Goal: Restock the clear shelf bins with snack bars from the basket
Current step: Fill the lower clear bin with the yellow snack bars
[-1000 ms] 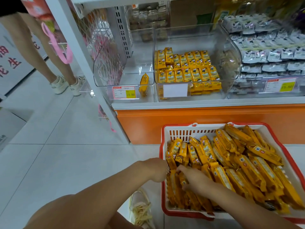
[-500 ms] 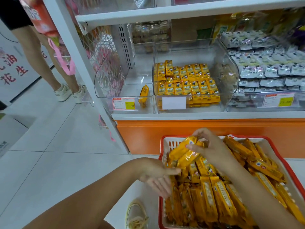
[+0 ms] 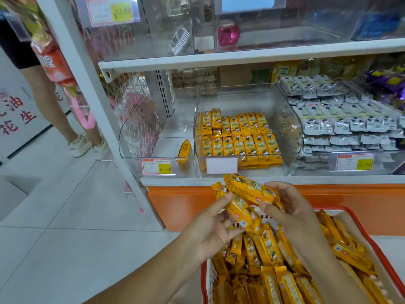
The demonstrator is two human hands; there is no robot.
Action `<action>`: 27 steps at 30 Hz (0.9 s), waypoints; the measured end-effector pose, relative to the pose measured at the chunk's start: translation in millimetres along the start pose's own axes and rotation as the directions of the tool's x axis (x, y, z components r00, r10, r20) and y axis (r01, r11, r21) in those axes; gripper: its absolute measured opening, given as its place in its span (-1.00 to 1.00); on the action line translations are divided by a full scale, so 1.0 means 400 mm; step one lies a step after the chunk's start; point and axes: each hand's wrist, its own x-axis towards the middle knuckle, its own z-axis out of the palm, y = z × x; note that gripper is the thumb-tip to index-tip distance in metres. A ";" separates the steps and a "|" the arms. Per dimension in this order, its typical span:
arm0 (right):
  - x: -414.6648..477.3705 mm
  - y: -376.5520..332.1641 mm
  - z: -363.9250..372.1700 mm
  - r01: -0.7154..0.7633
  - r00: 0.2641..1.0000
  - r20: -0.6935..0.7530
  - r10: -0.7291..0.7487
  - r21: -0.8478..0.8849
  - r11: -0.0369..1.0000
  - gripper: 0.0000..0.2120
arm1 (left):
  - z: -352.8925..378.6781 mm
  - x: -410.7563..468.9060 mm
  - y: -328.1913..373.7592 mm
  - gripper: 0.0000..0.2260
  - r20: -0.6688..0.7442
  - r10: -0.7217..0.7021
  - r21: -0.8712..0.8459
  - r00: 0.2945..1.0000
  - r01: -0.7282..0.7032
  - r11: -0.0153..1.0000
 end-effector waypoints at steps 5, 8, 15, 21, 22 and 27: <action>0.013 -0.028 -0.022 0.098 0.991 -0.099 -0.094 0.037 0.994 -0.68 | 0.018 0.004 0.039 -0.58 0.121 0.035 -0.006 0.992 -0.035 0.999; 0.005 -0.015 -0.006 0.150 0.979 -0.130 -0.157 -0.061 0.987 -0.66 | 0.035 0.009 0.041 -0.66 0.176 0.043 -0.045 0.983 -0.036 0.998; -0.023 -0.033 0.001 0.204 0.977 0.001 -0.211 -0.254 0.945 -0.73 | 0.085 0.025 0.058 -0.62 0.223 0.119 0.056 0.968 -0.134 0.989; 0.033 -0.097 -0.077 0.368 0.930 0.177 -0.322 -0.439 0.820 -0.68 | 0.121 0.041 0.105 -0.58 0.264 -0.001 0.219 0.965 -0.059 0.974; 0.049 -0.115 -0.089 0.391 0.920 0.239 -0.312 -0.471 0.791 -0.58 | 0.125 0.043 0.113 -0.57 0.267 -0.035 0.254 0.963 -0.035 0.967; 0.127 -0.192 -0.117 0.586 0.807 0.526 -0.270 -0.651 0.483 -0.43 | 0.143 0.054 0.132 -0.45 0.168 -0.113 0.401 0.979 0.037 0.915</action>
